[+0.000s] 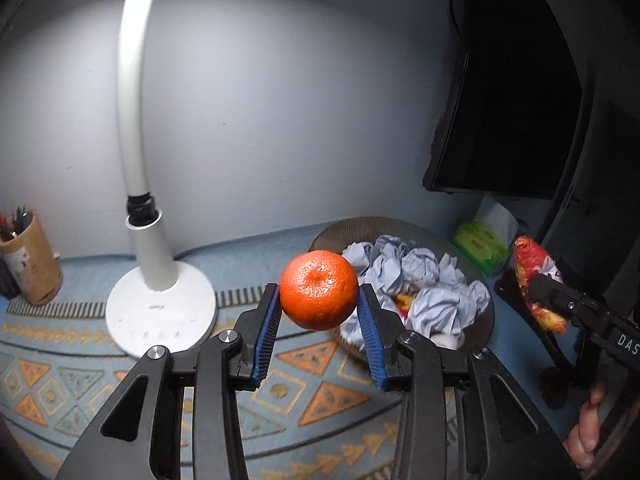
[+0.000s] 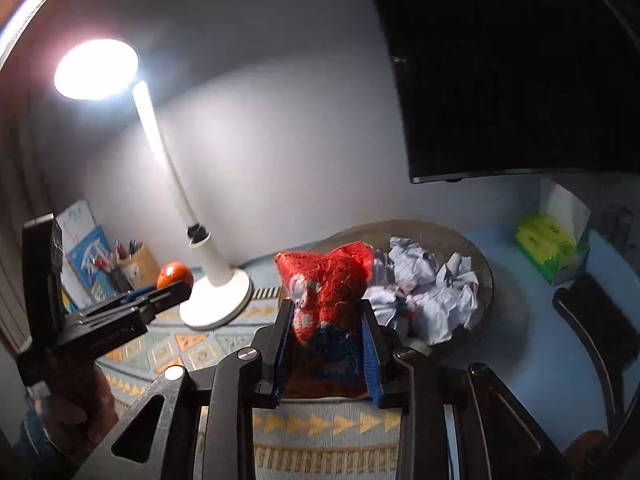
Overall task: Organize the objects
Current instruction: 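Open both tools over the bowl to drop the orange and snack bag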
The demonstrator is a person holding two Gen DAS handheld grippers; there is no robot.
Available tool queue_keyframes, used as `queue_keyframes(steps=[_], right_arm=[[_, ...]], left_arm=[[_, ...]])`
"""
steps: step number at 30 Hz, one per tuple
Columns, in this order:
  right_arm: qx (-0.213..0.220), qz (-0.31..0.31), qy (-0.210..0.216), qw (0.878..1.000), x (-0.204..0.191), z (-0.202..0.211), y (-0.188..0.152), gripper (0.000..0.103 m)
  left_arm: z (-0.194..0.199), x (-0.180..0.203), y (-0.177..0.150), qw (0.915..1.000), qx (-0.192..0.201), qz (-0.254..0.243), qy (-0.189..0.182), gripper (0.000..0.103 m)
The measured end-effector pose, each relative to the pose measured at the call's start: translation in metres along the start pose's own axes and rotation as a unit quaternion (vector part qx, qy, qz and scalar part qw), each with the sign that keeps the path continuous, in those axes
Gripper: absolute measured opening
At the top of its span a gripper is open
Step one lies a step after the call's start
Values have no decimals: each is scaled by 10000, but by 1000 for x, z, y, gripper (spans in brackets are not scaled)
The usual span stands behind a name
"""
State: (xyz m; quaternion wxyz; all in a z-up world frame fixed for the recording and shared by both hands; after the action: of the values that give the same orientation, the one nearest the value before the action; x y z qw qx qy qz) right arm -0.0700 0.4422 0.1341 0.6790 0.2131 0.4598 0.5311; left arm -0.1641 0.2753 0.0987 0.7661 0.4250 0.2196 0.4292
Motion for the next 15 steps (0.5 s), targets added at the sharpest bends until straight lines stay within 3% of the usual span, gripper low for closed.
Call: queue_keyframes(steps=[2,5,11,13,15], right_arm=[[81,-377,171,9991,18,-10,25,29],[165,-525,-196,9983,39,-36,52,29],[35,-684,-409,9968,54,-83,71,31],[-92,-673,-501,9964,58,-97,71,36],[-250,-680,-556,9958,62,-105,67,38]], left_arm=[[-24,10,15,9999,12,-36,-149,36],[-59,20,25,9996,-86,-118,-237,36],[-107,32,23,9975,-316,-110,-622,38],[-114,34,19,9961,-537,-188,-677,77],[-110,30,16,9967,-496,-152,-617,83]])
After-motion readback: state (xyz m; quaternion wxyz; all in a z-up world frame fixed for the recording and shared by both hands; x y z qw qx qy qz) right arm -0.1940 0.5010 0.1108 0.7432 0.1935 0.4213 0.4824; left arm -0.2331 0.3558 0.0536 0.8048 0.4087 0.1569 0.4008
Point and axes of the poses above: each gripper's, at about its wrist camera, not at the fingertips, and z roughly against the way its jaws point, x to its right, y to its top, the point moved 8 cm from there along -z, roughly the way its jaws point, and after that the axes turned 10 degrees about -z, right-handed, at the moved point
